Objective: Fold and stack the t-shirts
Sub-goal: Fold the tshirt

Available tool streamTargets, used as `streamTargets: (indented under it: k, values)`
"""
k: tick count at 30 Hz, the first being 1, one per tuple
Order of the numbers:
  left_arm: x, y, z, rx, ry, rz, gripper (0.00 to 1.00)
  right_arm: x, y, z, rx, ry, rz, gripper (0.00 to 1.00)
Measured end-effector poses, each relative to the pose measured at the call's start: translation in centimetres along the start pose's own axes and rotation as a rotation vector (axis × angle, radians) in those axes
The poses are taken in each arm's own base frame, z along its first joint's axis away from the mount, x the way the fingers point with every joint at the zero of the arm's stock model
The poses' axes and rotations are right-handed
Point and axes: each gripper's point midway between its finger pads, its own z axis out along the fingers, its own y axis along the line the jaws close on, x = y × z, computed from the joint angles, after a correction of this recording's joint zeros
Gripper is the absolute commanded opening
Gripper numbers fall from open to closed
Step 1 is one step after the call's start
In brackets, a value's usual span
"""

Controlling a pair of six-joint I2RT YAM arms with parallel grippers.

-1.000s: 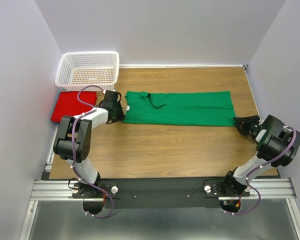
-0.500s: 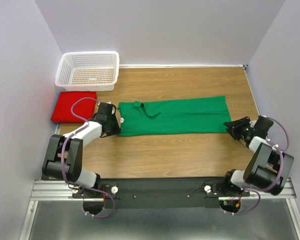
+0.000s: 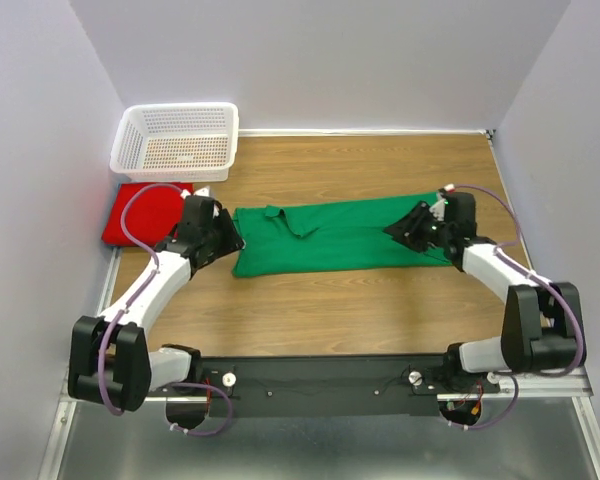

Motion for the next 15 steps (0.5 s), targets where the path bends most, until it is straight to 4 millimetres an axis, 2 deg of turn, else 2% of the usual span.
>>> streamTargets:
  k: [4, 7, 11, 15]
  values:
    - [-3.5, -3.2, 0.5, 0.102, -0.069, -0.023, 0.57, 2.8, 4.2, 3.2, -0.081, 0.083, 0.003, 0.5]
    - [-5.7, -5.6, 2.7, 0.164, -0.065, -0.034, 0.54, 5.4, 7.1, 5.8, -0.134, 0.142, 0.017, 0.5]
    - [-7.0, -7.0, 5.9, 0.196, -0.029, -0.034, 0.51, 7.9, 9.7, 8.6, -0.176, 0.179, 0.052, 0.49]
    - [-7.4, -7.7, 8.3, 0.203, 0.006, -0.034, 0.5, 8.6, 11.3, 11.3, -0.202, 0.186, 0.094, 0.49]
